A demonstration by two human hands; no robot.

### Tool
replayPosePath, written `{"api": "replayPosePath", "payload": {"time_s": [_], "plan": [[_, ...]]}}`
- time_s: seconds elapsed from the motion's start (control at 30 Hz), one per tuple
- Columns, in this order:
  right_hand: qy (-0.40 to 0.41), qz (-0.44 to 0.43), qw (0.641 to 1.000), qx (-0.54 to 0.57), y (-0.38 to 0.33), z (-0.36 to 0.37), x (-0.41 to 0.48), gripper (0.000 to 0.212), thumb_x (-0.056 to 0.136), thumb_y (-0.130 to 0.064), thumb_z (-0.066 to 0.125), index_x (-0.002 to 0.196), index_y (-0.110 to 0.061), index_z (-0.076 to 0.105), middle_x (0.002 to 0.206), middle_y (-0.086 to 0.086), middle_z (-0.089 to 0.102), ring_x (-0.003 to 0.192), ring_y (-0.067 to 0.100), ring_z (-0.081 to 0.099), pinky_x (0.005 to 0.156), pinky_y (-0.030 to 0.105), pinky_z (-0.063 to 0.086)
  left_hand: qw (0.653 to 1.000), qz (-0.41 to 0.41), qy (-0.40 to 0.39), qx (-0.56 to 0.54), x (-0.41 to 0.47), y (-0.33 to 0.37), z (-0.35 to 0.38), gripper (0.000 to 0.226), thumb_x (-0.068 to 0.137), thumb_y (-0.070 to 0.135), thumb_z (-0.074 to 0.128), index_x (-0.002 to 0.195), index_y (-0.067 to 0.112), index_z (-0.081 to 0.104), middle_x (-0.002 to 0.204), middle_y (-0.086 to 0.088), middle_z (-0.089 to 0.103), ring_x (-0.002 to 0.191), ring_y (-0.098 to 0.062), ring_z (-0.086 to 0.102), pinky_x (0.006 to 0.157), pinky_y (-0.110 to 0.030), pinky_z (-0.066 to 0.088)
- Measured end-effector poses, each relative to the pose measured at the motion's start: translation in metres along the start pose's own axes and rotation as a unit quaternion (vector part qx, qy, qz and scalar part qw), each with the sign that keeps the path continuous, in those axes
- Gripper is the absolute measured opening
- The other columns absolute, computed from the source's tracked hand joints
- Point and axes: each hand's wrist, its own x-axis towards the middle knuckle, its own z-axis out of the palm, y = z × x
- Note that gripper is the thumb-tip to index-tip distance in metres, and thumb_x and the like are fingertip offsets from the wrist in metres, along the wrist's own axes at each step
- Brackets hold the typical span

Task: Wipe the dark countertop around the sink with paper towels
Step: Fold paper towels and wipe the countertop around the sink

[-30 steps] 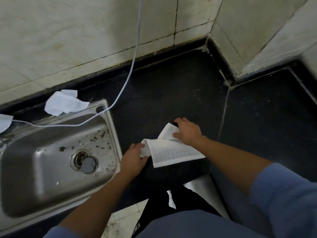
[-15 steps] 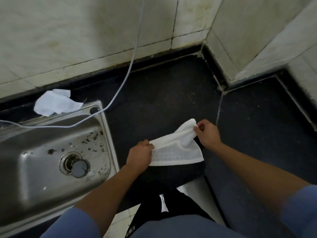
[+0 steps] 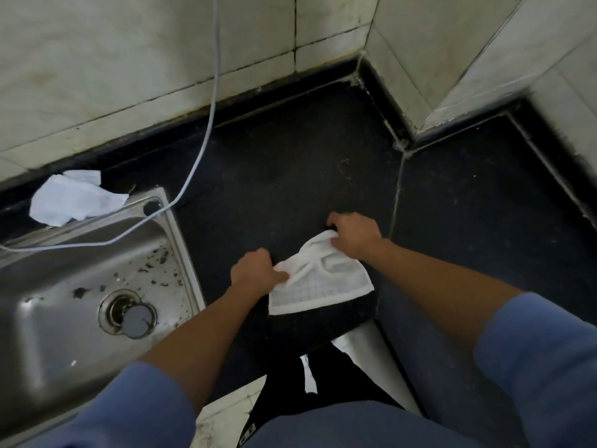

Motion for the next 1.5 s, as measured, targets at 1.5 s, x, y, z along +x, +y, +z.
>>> {"api": "replayPosePath", "payload": {"time_s": [1.5], "plan": [[0.062, -0.181, 0.978, -0.080, 0.023, 0.046, -0.096, 0.031, 0.055, -0.024, 0.082, 0.081, -0.019, 0.066, 0.081, -0.001, 0.059, 0.072, 0.018, 0.060, 0.039, 0.025, 0.040, 0.936, 0.312, 0.095, 0.132, -0.021, 0.002, 0.014, 0.016, 0.088, 0.025, 0.054, 0.098, 0.014, 0.061, 0.100, -0.003, 0.058, 0.091, -0.022, 0.056, 0.073, -0.035, 0.049]]}}
